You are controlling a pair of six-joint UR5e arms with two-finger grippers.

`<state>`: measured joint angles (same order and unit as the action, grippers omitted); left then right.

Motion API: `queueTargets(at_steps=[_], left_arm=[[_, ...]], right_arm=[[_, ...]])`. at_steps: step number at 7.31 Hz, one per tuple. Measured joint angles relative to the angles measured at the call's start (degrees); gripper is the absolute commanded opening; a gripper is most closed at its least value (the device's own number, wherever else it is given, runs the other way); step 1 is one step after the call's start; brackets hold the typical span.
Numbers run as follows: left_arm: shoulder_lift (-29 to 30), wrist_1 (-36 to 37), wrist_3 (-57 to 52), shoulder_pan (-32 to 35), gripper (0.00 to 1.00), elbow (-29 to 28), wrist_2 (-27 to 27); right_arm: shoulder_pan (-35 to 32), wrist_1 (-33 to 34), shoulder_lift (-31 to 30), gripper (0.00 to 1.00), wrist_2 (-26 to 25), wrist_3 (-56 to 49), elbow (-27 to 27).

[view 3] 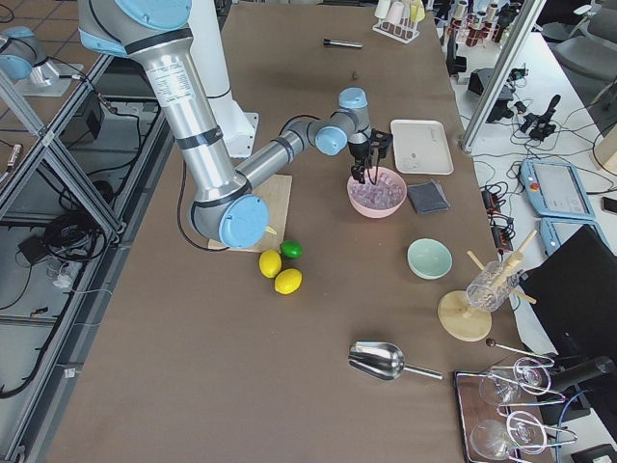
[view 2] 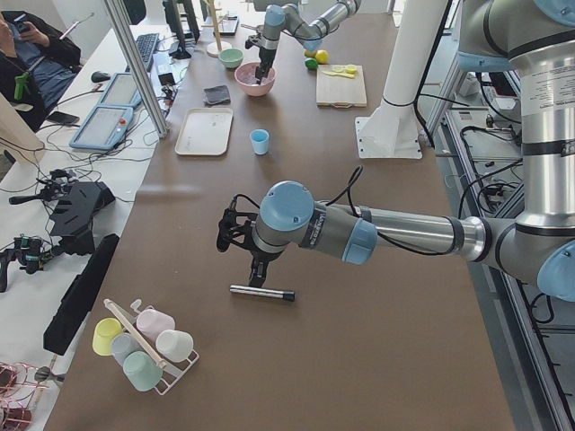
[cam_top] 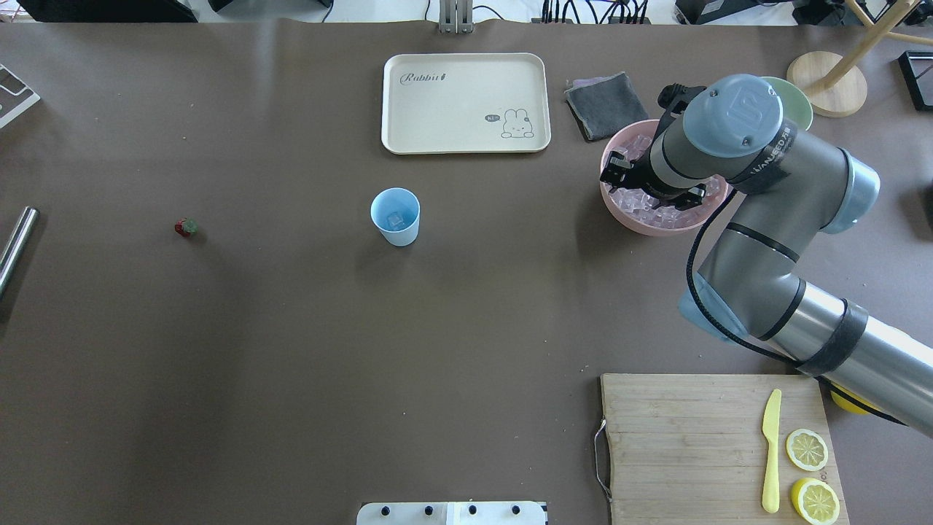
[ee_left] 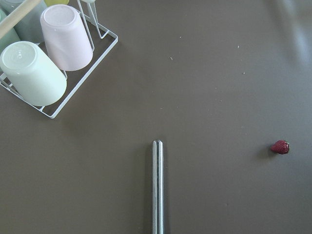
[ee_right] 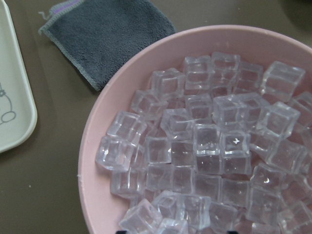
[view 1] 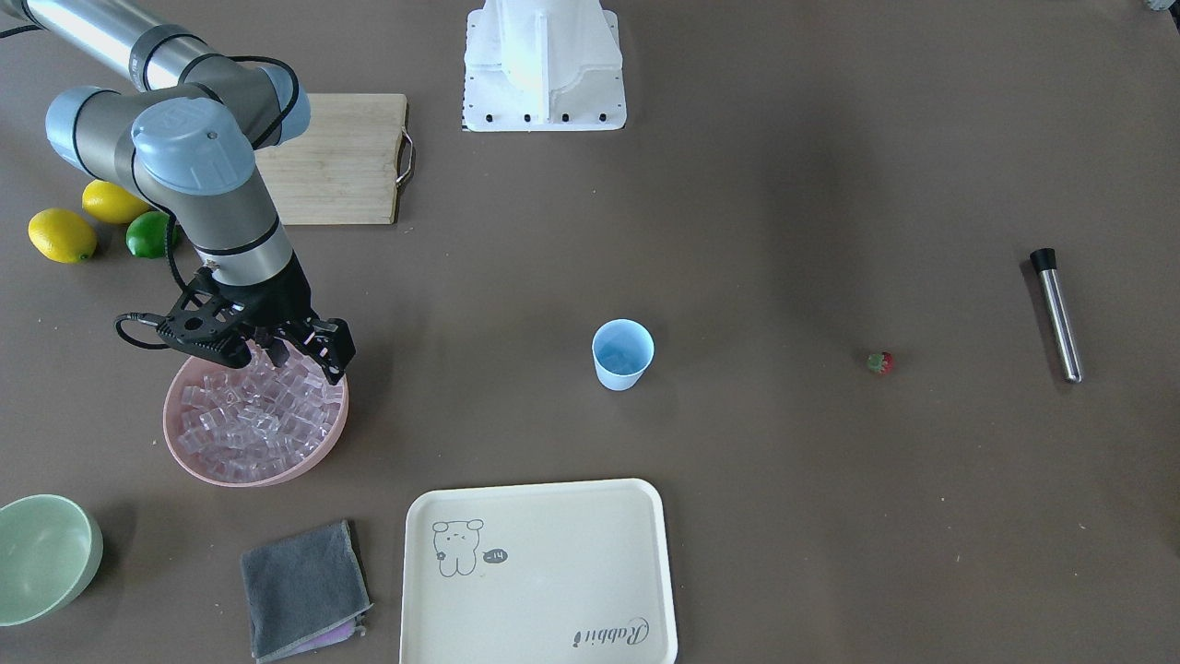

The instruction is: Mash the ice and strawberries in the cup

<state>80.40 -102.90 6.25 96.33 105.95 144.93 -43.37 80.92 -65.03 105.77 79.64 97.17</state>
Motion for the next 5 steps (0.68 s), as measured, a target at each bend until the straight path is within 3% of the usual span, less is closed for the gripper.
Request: queueTargets(at_steps=[3, 5], left_arm=[[-0.26, -0.10, -0.09, 0.00, 0.99, -0.10, 0.00], [-0.37, -0.37, -0.10, 0.00, 0.99, -0.17, 0.00]], right_arm=[[-2.20, 7.21, 1.53, 0.63, 1.39, -5.06, 1.16], [-2.48, 8.43, 2.52, 0.66, 1.61, -4.67, 0.34]])
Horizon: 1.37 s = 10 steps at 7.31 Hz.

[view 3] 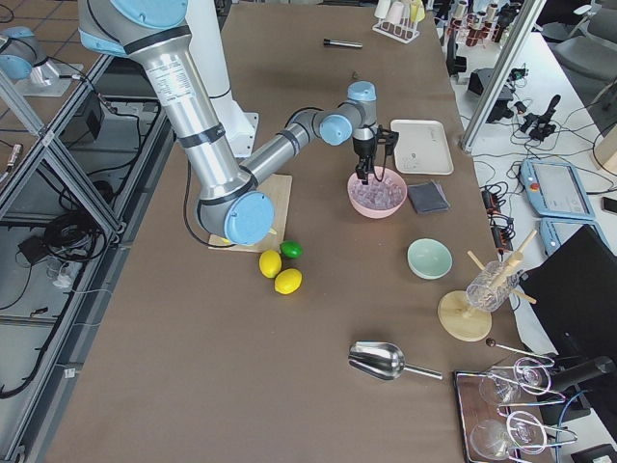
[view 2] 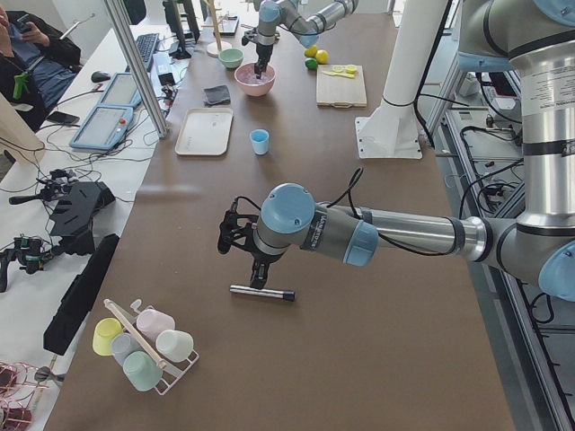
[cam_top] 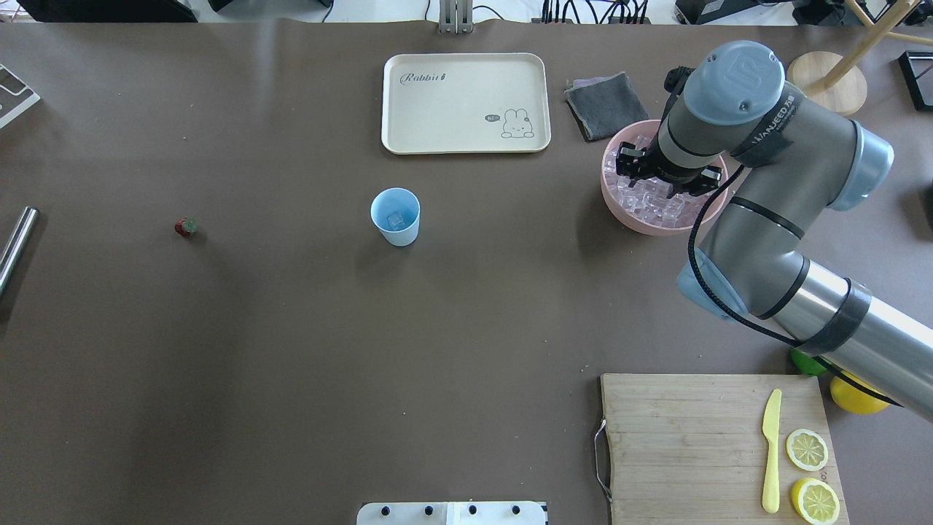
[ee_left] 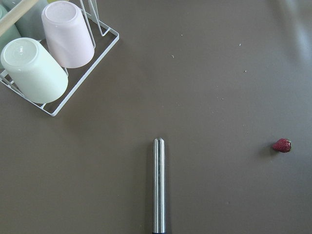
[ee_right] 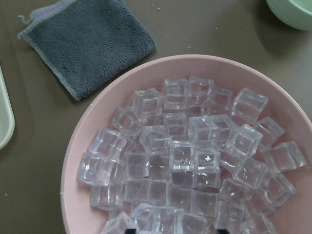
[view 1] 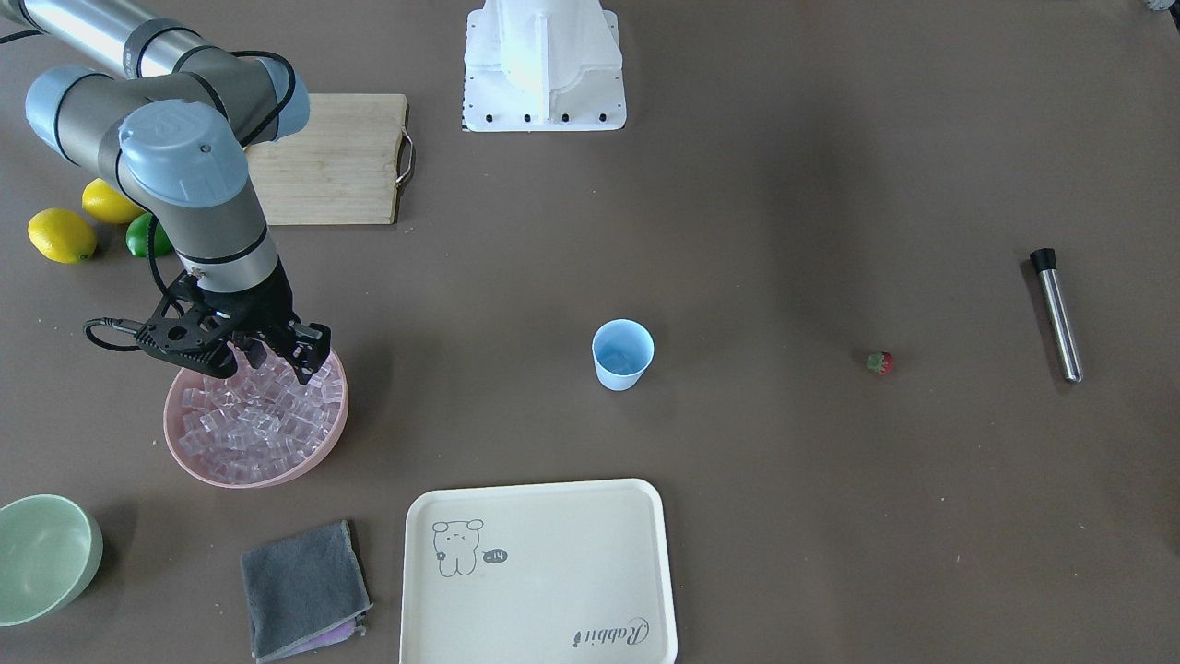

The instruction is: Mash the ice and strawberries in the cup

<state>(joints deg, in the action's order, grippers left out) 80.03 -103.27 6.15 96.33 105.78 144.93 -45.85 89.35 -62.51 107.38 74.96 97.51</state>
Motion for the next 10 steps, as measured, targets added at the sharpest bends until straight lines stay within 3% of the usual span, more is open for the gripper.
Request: queueTargets(at_steps=[4, 6, 10], left_arm=[[-0.25, -0.18, 0.00, -0.11, 0.99, 0.04, 0.00], [-0.23, -0.18, 0.00, -0.14, 0.99, 0.02, 0.00], [-0.24, -0.18, 0.00, -0.10, 0.99, -0.17, 0.00]], right_arm=[[-0.02, 5.44, 5.49, 0.66, -0.65, 4.62, -3.46], [0.33, 5.72, 6.01, 0.55, -1.00, 4.64, -4.87], [2.08, 5.66, 6.17, 0.50, -2.56, 4.54, -5.86]])
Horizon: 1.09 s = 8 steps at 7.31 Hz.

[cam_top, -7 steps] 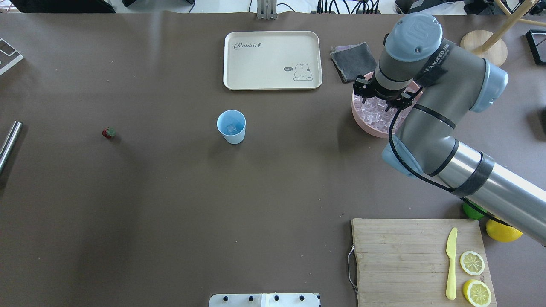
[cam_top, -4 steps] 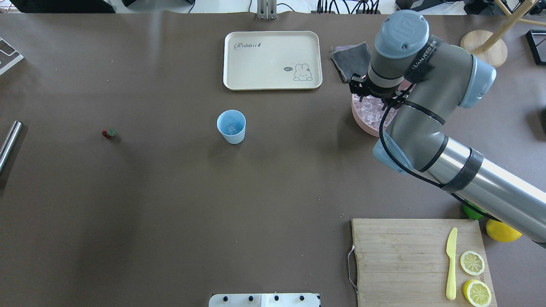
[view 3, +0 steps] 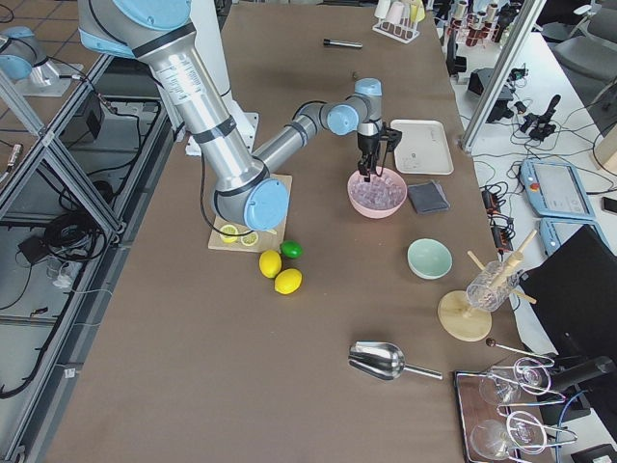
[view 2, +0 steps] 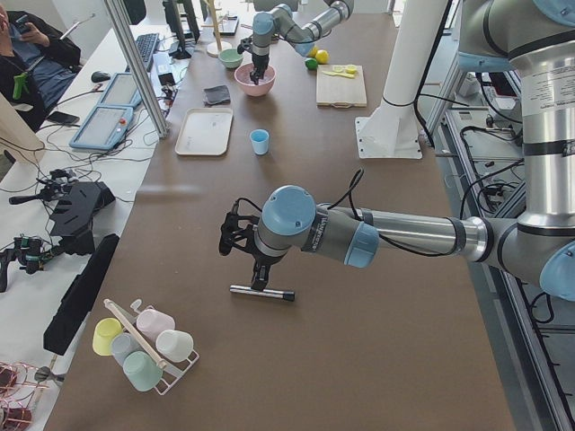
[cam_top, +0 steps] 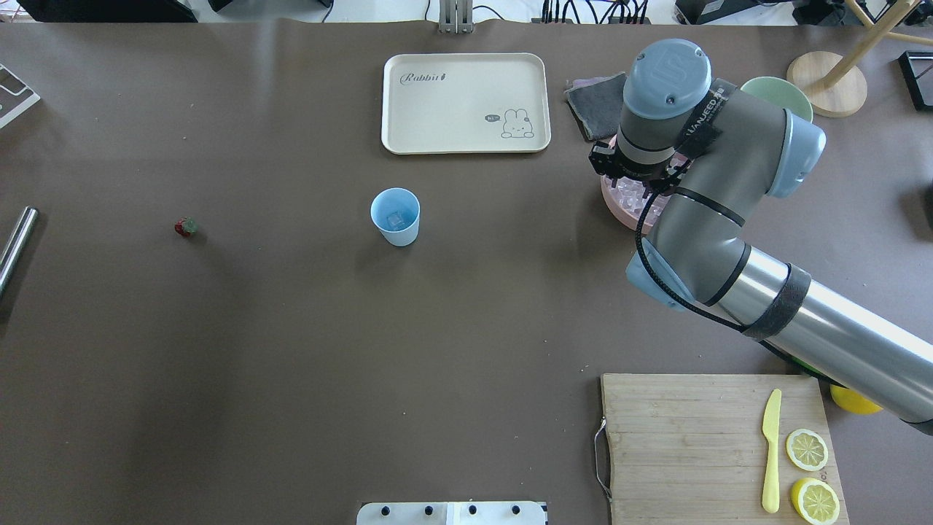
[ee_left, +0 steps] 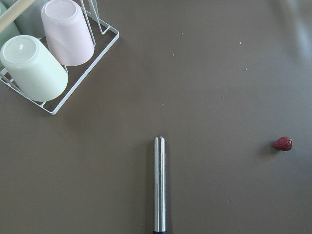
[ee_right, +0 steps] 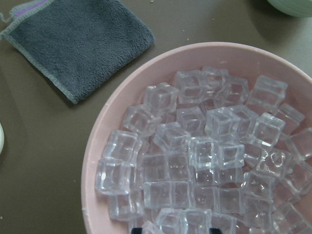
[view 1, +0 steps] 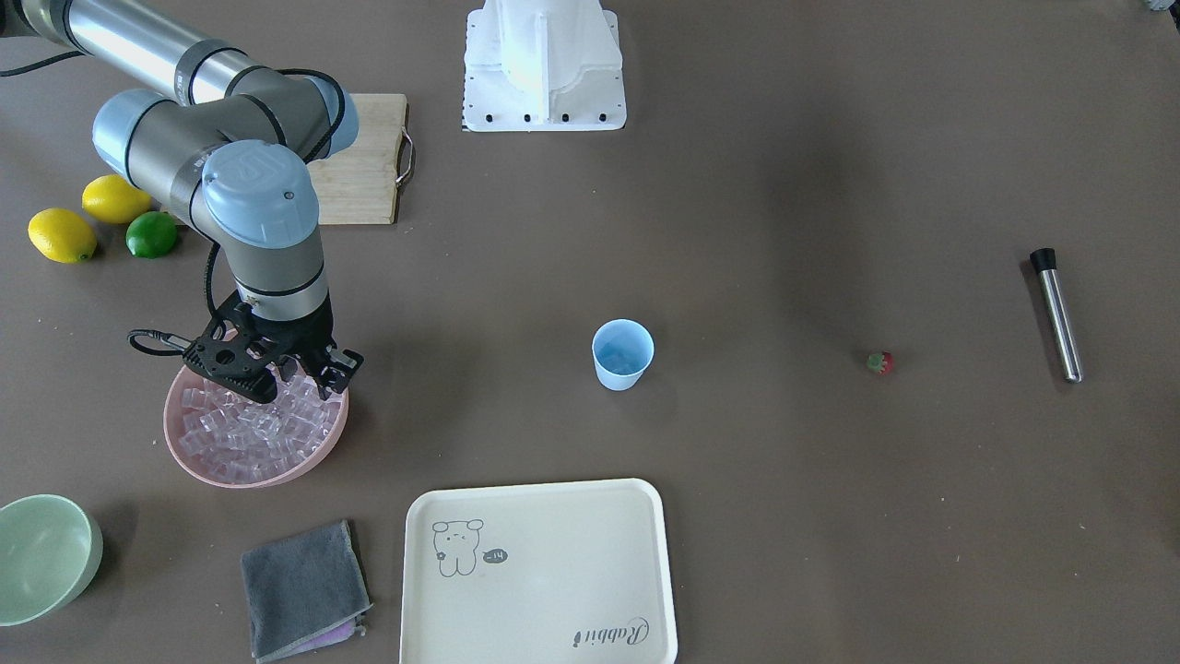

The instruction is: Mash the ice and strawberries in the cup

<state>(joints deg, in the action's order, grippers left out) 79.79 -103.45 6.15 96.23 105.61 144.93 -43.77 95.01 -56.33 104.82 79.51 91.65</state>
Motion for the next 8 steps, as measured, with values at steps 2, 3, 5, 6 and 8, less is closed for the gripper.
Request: queueTargets(at_steps=[2, 3, 5, 6, 8], left_arm=[[-0.11, 0.00, 0.00, 0.01, 0.99, 0.02, 0.00], [-0.14, 0.00, 0.00, 0.01, 0.99, 0.08, 0.00], [-0.14, 0.00, 0.00, 0.01, 0.99, 0.27, 0.00], [-0.06, 0.00, 0.00, 0.01, 0.99, 0.38, 0.00], [0.22, 0.00, 0.00, 0.01, 0.99, 0.46, 0.06]], right_arm=[[0.31, 0.00, -0.21, 0.49, -0.06, -0.12, -0.10], [0.46, 0.02, -0.21, 0.48, -0.06, -0.18, -0.10], [0.79, 0.14, -0.30, 0.35, -0.07, -0.22, -0.01], [0.87, 0.26, -0.43, 0.30, -0.11, -0.25, 0.07], [0.88, 0.40, -0.69, 0.22, -0.18, -0.43, 0.14]])
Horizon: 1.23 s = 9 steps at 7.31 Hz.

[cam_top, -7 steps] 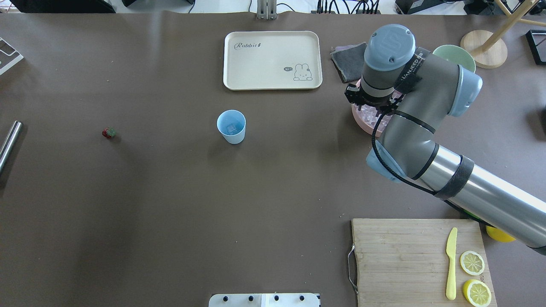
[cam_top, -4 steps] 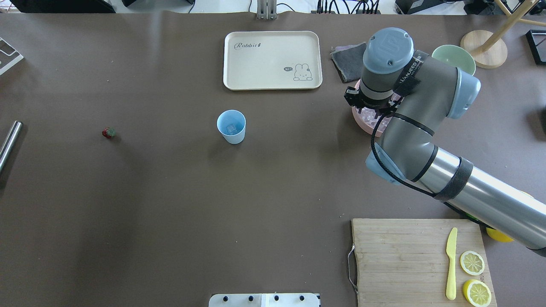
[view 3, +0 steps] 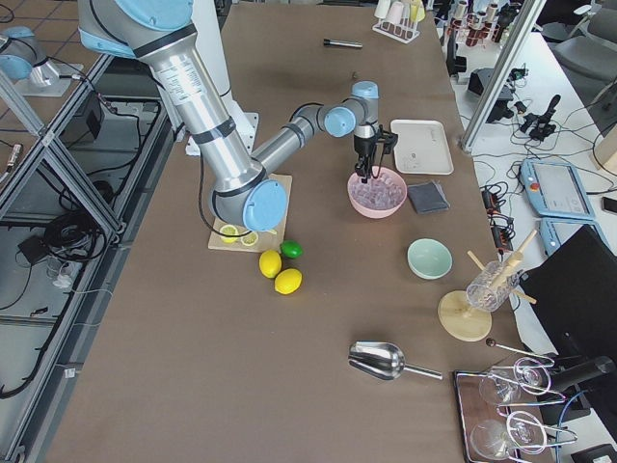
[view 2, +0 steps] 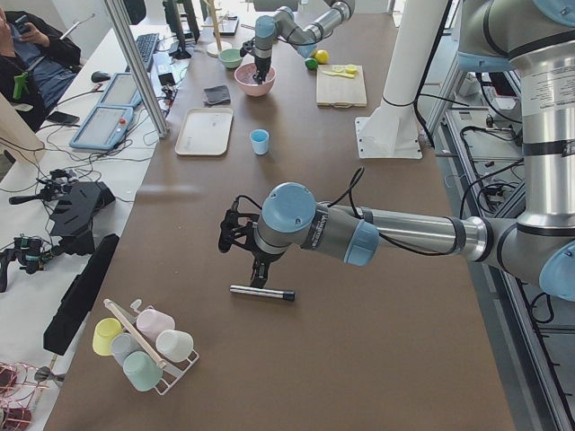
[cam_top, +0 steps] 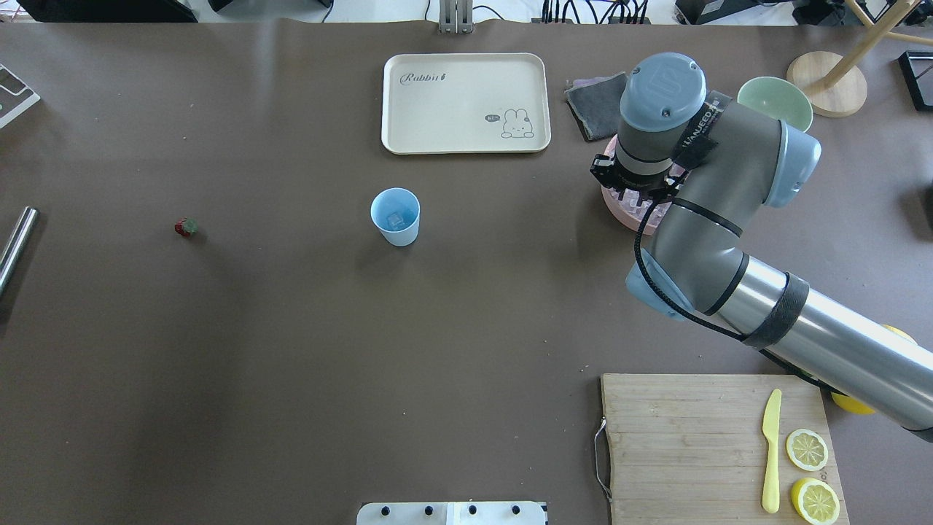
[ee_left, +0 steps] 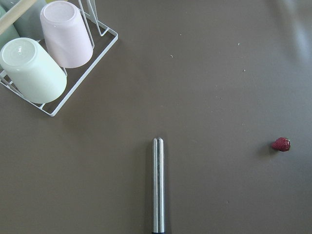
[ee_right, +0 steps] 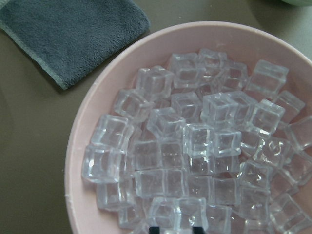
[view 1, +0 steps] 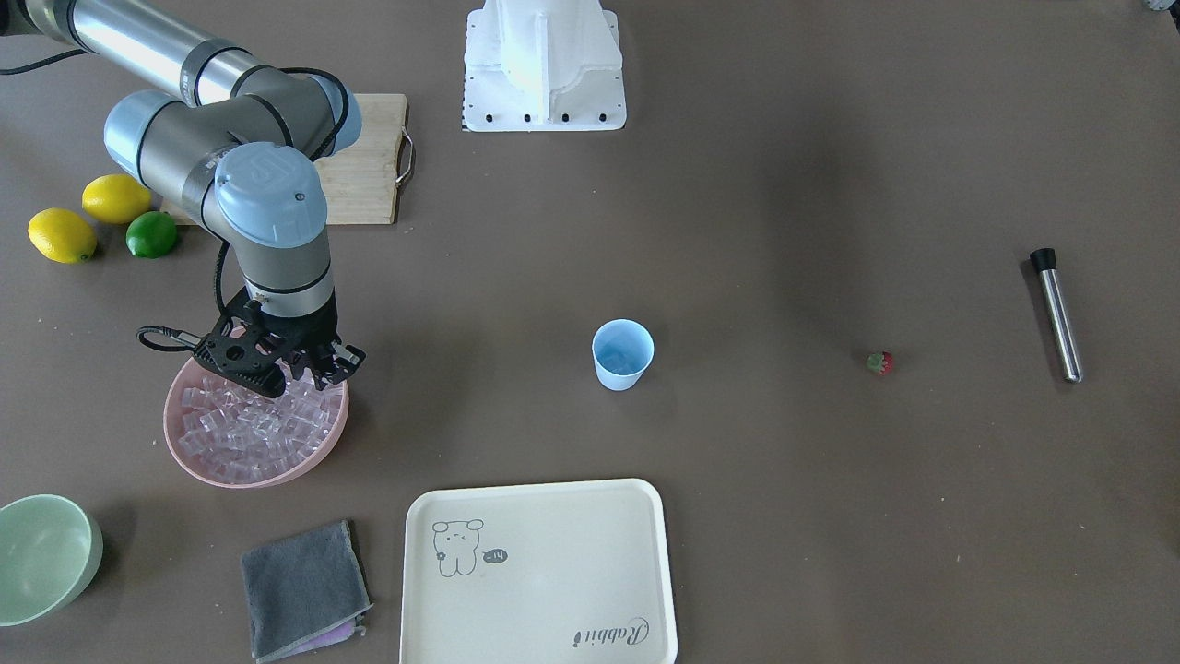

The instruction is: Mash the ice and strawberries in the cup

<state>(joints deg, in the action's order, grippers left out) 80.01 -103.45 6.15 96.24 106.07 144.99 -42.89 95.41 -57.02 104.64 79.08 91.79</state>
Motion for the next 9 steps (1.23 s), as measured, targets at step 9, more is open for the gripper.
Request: queueTargets(at_steps=[9], left_arm=[[0.33, 0.06, 0.00, -0.09, 0.99, -0.18, 0.10]], right_arm=[[-2.36, 5.48, 12.80, 0.18, 1.64, -1.28, 0.89]])
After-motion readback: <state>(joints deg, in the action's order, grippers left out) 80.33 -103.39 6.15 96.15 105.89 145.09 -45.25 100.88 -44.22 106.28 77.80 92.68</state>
